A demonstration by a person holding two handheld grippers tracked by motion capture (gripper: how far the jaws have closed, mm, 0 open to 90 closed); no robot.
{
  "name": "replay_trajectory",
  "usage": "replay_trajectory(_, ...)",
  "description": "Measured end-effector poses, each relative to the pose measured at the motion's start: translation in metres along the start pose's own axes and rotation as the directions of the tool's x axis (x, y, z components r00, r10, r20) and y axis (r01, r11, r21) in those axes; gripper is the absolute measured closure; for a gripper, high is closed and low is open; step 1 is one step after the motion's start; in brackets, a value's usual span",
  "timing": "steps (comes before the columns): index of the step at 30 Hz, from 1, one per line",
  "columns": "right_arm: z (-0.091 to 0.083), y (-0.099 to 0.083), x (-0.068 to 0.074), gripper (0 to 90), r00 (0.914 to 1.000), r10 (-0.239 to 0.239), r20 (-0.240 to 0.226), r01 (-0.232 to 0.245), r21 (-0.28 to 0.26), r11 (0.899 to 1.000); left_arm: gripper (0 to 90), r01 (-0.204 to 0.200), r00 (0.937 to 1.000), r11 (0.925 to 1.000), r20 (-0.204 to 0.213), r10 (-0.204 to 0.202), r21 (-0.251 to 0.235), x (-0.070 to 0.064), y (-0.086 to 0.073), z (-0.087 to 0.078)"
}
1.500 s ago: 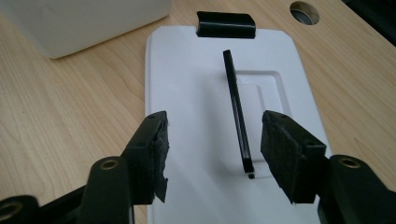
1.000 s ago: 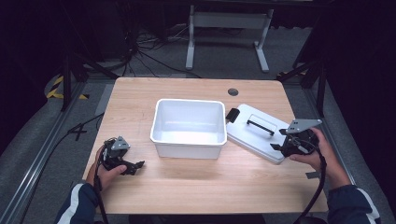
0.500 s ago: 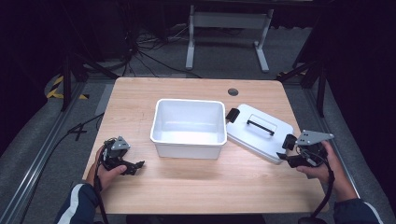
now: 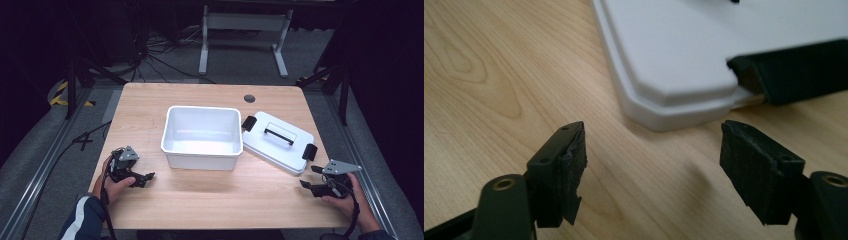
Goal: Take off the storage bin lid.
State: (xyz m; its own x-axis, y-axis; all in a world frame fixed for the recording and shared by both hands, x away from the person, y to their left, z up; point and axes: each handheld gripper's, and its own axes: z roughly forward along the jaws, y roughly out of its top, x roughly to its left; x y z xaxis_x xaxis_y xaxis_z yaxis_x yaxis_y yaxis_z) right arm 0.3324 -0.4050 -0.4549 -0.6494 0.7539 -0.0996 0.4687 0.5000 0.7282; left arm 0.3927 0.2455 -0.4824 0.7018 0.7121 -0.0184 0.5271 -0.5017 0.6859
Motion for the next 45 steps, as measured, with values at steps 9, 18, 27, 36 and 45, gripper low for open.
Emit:
replay_trajectory(9, 0.007, -0.011, -0.003, 23.2, 0.9948, 0.102, 0.010, -0.101, -0.018, 0.995, 0.1, -0.011, 0.9999, 0.9999, -0.004, 0.011, -0.003, 0.001, 0.000, 0.000)
replay_trajectory(18, 0.007, -0.011, -0.002, 23.2, 0.9940, 0.108, 0.016, -0.108, -0.018, 0.994, 0.1, 0.003, 1.0000, 1.0000, -0.003, -0.003, -0.001, 0.000, 0.000, 0.000)
replay_trajectory(27, 0.007, -0.011, -0.002, 23.2, 0.9935, 0.112, 0.022, -0.111, -0.018, 0.994, 0.1, -0.004, 1.0000, 1.0000, -0.004, 0.004, 0.000, 0.001, 0.000, 0.000)
replay_trajectory(36, 0.007, -0.011, -0.002, 22.7, 0.9916, 0.126, 0.029, -0.126, -0.020, 0.992, 0.0, -0.003, 1.0000, 1.0000, 0.006, 0.003, -0.002, 0.001, 0.000, 0.001)
replay_trajectory(45, 0.007, -0.011, -0.002, 22.7, 0.9920, 0.123, 0.029, -0.123, -0.019, 0.992, 0.0, -0.004, 1.0000, 1.0000, 0.008, 0.004, -0.002, 0.001, 0.001, 0.001)
